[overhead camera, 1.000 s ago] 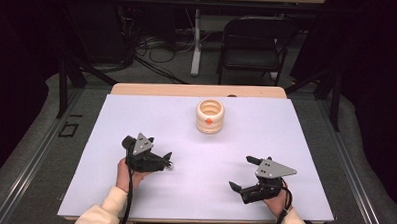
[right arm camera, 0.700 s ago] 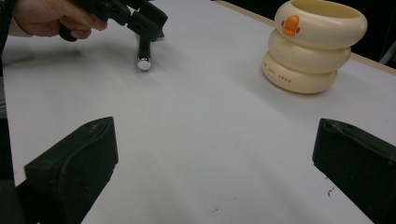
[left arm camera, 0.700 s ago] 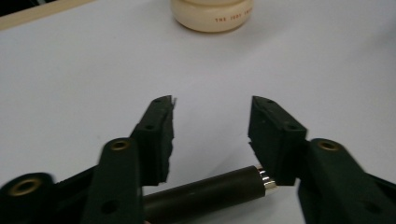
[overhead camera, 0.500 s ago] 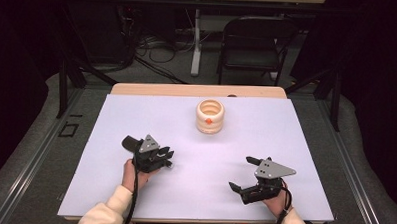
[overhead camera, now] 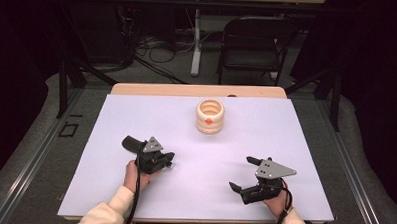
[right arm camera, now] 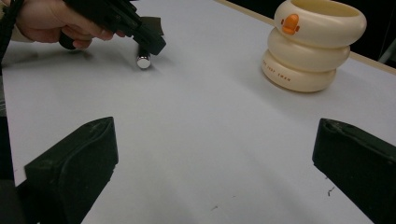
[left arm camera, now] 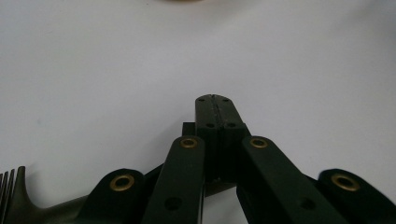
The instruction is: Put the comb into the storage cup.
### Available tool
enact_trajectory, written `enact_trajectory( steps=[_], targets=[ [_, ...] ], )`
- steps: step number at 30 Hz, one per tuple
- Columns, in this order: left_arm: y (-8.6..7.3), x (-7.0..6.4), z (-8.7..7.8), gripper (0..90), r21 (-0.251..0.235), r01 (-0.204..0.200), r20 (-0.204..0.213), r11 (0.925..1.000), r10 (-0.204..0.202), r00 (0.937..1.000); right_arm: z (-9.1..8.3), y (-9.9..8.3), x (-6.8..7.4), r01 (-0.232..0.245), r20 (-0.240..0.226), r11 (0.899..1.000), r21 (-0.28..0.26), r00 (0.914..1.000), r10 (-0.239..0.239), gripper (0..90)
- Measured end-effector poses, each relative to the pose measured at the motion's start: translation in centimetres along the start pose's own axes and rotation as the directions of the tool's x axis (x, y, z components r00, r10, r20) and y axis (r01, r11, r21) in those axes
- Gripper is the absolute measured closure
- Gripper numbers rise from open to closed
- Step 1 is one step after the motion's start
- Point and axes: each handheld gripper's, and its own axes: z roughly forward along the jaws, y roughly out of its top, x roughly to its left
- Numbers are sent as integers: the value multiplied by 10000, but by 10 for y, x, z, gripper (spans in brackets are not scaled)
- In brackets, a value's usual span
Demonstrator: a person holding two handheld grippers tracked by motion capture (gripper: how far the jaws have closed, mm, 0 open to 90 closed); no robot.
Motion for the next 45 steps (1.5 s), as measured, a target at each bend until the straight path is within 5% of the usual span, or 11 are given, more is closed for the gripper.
enact_trajectory(
  steps=[26,45],
  targets=[
    [-8,0,-18,899,875,106,348,9961,-137,9993,-2,-1,0,-1,50,10000,6,10000,1,0],
    [-12,-3,-30,899,1347,251,111,9906,-269,9996,-3,-1,0,-29,100,10000,-25,9999,30,0]
  ],
)
